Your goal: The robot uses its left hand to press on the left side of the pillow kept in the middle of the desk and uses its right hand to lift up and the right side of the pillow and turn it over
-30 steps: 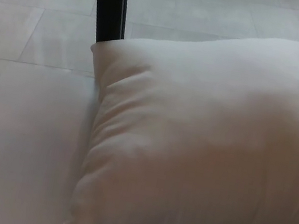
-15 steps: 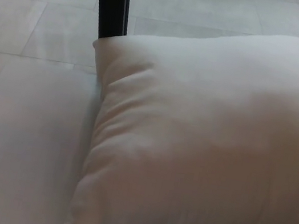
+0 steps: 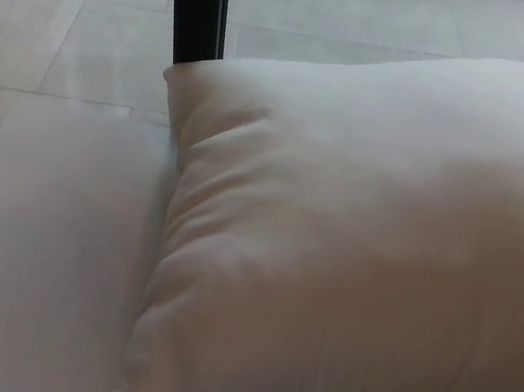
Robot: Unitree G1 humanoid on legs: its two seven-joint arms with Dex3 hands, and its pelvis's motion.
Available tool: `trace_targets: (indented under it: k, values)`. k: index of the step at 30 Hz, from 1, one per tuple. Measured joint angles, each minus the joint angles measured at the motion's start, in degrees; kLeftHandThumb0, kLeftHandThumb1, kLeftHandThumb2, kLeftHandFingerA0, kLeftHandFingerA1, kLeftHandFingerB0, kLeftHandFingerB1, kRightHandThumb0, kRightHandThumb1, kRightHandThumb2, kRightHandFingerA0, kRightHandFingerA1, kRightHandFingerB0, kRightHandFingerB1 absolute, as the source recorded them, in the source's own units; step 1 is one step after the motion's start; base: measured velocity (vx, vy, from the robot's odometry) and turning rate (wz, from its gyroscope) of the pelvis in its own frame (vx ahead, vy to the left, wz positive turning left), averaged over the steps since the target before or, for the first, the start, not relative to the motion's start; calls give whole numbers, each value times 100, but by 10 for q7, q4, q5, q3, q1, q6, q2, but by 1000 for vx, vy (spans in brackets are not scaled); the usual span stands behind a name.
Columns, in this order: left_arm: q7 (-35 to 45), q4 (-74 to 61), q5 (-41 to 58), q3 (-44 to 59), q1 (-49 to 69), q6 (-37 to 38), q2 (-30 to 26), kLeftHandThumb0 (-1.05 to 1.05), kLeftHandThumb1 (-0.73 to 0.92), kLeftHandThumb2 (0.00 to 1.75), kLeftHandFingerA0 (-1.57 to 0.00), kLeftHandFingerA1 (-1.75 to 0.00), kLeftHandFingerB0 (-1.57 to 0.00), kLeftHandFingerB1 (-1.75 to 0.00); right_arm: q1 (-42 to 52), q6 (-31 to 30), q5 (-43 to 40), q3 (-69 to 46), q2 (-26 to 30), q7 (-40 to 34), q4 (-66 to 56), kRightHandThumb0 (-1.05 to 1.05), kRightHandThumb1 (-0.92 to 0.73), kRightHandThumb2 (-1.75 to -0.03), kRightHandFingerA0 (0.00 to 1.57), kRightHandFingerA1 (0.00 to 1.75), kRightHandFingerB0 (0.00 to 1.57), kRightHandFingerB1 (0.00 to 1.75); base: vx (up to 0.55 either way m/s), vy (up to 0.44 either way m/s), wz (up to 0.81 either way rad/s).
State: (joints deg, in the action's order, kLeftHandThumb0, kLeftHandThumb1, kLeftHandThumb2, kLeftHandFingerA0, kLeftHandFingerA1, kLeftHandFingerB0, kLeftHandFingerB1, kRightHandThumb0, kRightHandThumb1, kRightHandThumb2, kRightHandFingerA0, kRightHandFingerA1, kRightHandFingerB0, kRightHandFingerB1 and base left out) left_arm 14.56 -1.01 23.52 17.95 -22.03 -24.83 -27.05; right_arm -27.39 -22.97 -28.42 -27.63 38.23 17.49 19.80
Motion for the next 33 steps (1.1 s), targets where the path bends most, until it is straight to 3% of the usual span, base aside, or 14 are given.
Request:
trace_targets:
  k: [3, 4, 6, 10, 13, 14, 15, 16, 20, 22, 23, 28, 29, 33]
  values:
    - [-1, -10, -7, -51, 0, -24, 3, -82, 92, 69, -30, -48, -15, -30, -9, -21, 4, 40, -8, 4, 9, -94, -71, -113, 1, 47, 12, 12, 0, 0, 0]
    - [-1, -12, -9, -67, 0, -31, 4, -83, 92, 70, -29, -50, -15, -30, -10, -27, 5, 50, -11, 5, 13, -93, -89, -67, 9, 47, 4, 24, 0, 0, 0]
    - [-1, -16, -14, -95, 0, -44, 4, -86, 92, 66, -30, -49, -19, -30, -13, -35, 8, 68, -15, 6, 19, -85, -64, -111, 4, 52, 2, 23, 0, 0, 0]
    - [-2, -19, -35, -177, -3, -76, 6, -83, 92, 66, -29, -50, -17, -30, -22, -58, 16, 109, -24, 9, 34, -88, -67, -112, 5, 51, 1, 26, 0, 0, 0]
    - [-1, -23, -53, -237, -10, -95, 9, -83, 91, 69, -29, -50, -16, -32, -35, -70, 23, 143, -34, 15, 44, -93, -89, -67, 9, 45, 9, 23, 0, 0, 0]
    - [-1, -24, -60, -257, -13, -103, 11, -82, 92, 68, -27, -49, -16, -32, -38, -75, 26, 153, -38, 17, 48, -87, -67, -112, 3, 51, 10, 29, 0, 0, 0]
    - [-2, -24, -66, -270, -16, -110, 17, -82, 92, 69, -25, -50, -16, -33, -40, -79, 29, 162, -42, 19, 49, -92, -90, -68, 11, 46, 12, 24, 0, 0, 0]
    - [-6, -23, -70, -284, -20, -118, 28, -82, 92, 70, -26, -50, -17, -33, -40, -83, 32, 173, -48, 20, 50, -86, -68, -113, 2, 50, 5, 33, 0, 0, 0]
    - [-19, -18, -91, -319, -27, -144, 57, -80, 91, 71, -26, -49, -19, -33, -40, -93, 45, 210, -67, 25, 47, -90, -71, -115, 14, 56, 1, 38, 0, 0, 0]
    - [-27, -18, -103, -331, -27, -157, 66, -79, 92, 71, -26, -49, -19, -33, -40, -96, 56, 230, -73, 25, 45, -39, -38, -105, 5, 54, 0, 49, 0, 0, 0]
    - [-31, -18, -109, -334, -28, -163, 70, -80, 77, 104, -22, -56, -14, -45, -41, -96, 61, 236, -76, 25, 45, -93, -92, -69, 16, 52, 17, 28, 0, 0, 0]
    - [-50, 1, -137, -348, -34, -180, 99, -86, 75, 112, -26, -57, -7, -37, -51, -96, 87, 263, -102, 18, 44, -90, -92, -69, 20, 57, 19, 29, 0, 0, 0]
    - [-55, 9, -141, -344, -35, -185, 111, -92, 92, 75, -29, -50, -8, -26, -54, -97, 92, 265, -109, 14, 44, -90, -92, -69, 18, 53, 18, 28, 0, 0, 0]
    - [-72, 38, -147, -323, -37, -197, 159, -94, 78, 118, -20, -57, -4, -18, -76, -101, 110, 268, -133, 1, 47, -100, -72, -113, 13, 56, 7, 26, 0, 0, 0]
